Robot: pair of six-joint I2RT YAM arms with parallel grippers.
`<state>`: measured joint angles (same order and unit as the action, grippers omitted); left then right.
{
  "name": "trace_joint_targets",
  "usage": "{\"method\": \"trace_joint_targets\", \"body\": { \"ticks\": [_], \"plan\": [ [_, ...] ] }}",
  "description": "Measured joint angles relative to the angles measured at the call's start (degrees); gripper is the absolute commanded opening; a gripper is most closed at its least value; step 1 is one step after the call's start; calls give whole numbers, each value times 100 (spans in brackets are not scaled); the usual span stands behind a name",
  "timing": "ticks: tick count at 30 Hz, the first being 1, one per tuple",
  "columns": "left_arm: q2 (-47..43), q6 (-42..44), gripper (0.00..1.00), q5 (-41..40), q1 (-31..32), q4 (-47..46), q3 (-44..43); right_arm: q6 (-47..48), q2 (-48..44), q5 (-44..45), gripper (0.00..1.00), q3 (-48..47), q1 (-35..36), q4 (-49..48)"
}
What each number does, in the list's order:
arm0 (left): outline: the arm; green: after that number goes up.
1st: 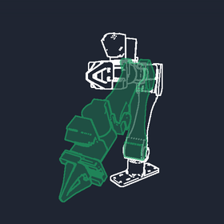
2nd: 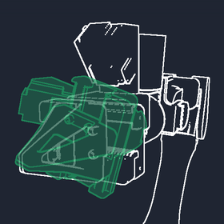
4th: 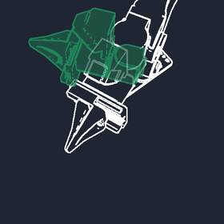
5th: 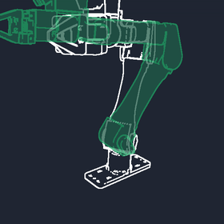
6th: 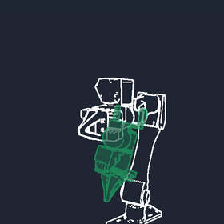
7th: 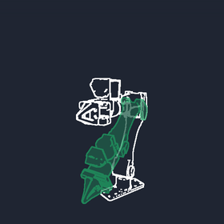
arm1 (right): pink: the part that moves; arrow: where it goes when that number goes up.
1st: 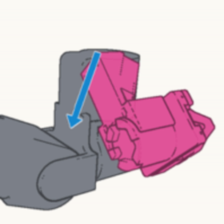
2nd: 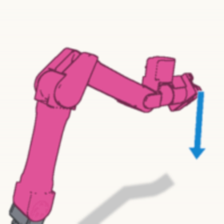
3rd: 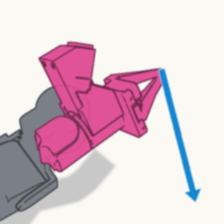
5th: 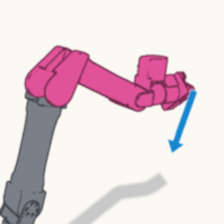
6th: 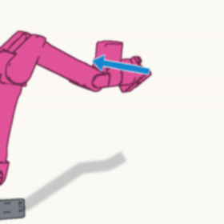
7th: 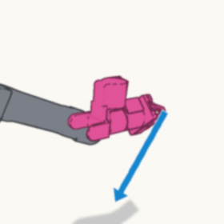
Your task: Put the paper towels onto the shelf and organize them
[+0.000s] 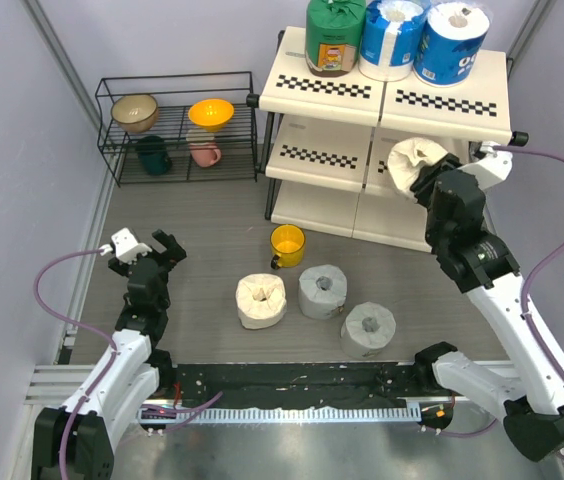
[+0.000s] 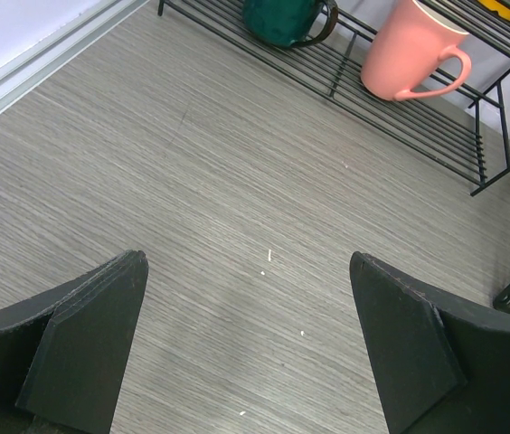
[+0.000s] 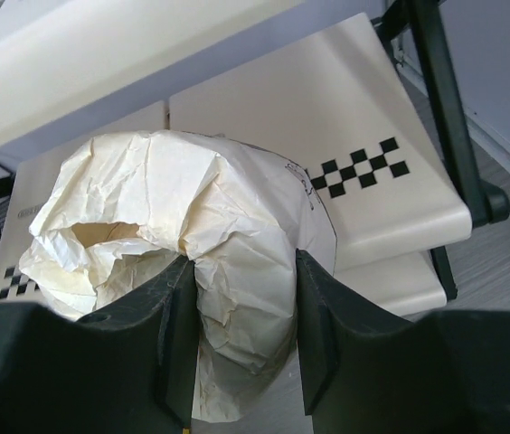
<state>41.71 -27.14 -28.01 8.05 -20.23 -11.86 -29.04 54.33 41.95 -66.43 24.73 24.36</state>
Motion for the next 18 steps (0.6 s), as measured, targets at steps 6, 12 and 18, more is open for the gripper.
{"method": "trace_joint_targets", "body": {
  "ticks": [6,12,18],
  "plan": [
    [0,-33,100,-4,0,4,0,-326,98,-800,33,221,-1078,-426],
    [0,-90,100,-9,0,24,0,-483,529,-1801,33,262,-1248,-973],
    [2,-94,100,-28,0,37,0,-540,802,-2627,33,262,-1248,-1390]
  ]
}}
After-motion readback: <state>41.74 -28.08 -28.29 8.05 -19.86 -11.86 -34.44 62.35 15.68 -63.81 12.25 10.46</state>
